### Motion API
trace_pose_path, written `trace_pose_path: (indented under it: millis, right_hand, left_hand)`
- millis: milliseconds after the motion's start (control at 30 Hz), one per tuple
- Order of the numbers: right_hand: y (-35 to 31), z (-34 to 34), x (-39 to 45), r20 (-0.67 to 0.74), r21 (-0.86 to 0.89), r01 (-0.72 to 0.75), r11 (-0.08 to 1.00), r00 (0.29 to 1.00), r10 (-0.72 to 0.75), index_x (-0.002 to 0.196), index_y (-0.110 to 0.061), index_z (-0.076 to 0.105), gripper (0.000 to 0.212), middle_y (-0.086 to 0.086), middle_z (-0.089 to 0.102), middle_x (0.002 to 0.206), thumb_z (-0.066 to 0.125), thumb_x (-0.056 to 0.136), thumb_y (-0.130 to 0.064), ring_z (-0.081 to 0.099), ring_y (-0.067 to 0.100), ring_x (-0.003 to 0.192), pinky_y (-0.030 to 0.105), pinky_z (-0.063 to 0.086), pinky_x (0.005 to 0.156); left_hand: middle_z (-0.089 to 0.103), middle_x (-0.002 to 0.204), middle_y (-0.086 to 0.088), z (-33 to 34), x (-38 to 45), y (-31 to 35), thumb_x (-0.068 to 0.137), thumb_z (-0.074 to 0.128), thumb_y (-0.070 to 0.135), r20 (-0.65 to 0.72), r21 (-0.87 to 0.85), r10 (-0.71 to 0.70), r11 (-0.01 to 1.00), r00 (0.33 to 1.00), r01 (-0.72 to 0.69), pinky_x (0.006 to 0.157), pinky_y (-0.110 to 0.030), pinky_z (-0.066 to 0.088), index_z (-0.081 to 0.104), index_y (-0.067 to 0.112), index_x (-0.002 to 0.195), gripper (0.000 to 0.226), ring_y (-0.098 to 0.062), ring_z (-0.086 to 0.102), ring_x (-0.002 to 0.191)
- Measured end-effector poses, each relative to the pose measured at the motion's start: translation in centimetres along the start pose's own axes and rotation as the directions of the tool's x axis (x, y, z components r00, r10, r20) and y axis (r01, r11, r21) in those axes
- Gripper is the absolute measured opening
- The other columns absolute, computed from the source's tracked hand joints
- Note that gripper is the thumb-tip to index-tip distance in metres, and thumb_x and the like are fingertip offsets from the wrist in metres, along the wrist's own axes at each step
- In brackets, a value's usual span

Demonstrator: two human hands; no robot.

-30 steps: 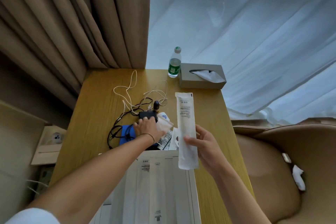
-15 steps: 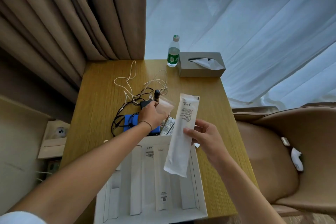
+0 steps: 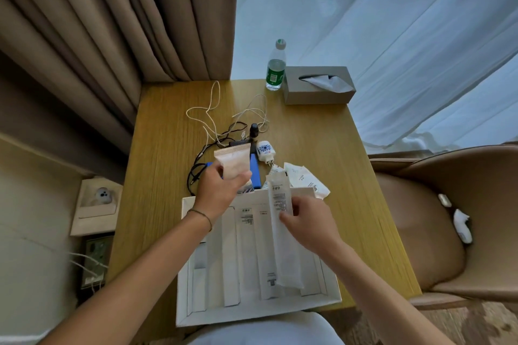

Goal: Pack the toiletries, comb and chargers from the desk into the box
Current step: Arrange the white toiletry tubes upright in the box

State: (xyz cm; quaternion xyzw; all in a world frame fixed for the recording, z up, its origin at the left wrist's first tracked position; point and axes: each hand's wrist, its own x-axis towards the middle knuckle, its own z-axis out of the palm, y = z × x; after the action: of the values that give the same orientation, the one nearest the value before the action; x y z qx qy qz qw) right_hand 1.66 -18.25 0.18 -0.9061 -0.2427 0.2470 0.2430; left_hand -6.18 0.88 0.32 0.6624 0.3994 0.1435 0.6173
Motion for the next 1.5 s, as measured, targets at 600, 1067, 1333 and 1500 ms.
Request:
trace_pose_path:
  millis: [600,1067,1333,1500]
  right_hand:
    - [-0.9,5.4,0.3,0.123,-0.564,-0.043,0.825,0.983,0.135,0.076,-0.020,0.053,0.016,-0.004,0.050,0.063,0.051,0.090,-0.028,0.060,0.020,0.065,0.027,0.046,0.055]
    - [0.5,8.7,1.8,0.213,-0.771,0.107,0.628,0.972,0.097,0.098,-0.022,0.072,0.021,-0.003,0.074,0.094,0.064,0.086,-0.007,0.072,0.021,0.087,0.026,0.038,0.060]
    - [1.3,9.7,0.9,0.260,-0.723,0.187,0.665,0.966,0.011,0.096,-0.021,0.071,0.022,0.000,0.072,0.091,0.052,0.091,-0.010,0.070,0.022,0.081,0.028,0.037,0.059]
    - [1.5,7.9,0.8,0.230,-0.640,0.125,0.758,0.973,0.034,0.079,-0.019,0.060,0.016,-0.002,0.049,0.062,0.050,0.090,-0.012,0.056,0.025,0.065,0.027,0.036,0.052]
  left_hand:
    - [0.072,0.094,0.011,-2.9,-3.3,-1.6,0.082,0.080,0.019,0.105,-0.073,-0.046,0.996,0.993,0.053,0.063,-0.011,0.053,0.062,0.031,0.095,0.025,0.009,0.069,0.078]
    - [0.073,0.097,0.013,-2.1,-4.7,-4.6,0.092,0.067,0.017,0.234,0.062,-0.230,0.973,0.945,0.221,0.073,-0.020,0.051,0.065,0.031,0.095,0.015,-0.001,0.068,0.090]
    - [0.073,0.098,-0.017,-1.3,-4.8,-5.9,0.089,0.071,0.027,0.233,0.268,-0.310,0.932,0.922,0.245,0.087,-0.047,0.055,0.070,0.003,0.100,0.026,-0.033,0.069,0.096]
    - [0.074,0.102,-0.008,-0.8,-5.3,-7.1,0.086,0.074,0.030,0.295,0.398,-0.361,0.888,0.885,0.230,0.089,-0.046,0.058,0.072,0.009,0.105,0.028,-0.027,0.070,0.097]
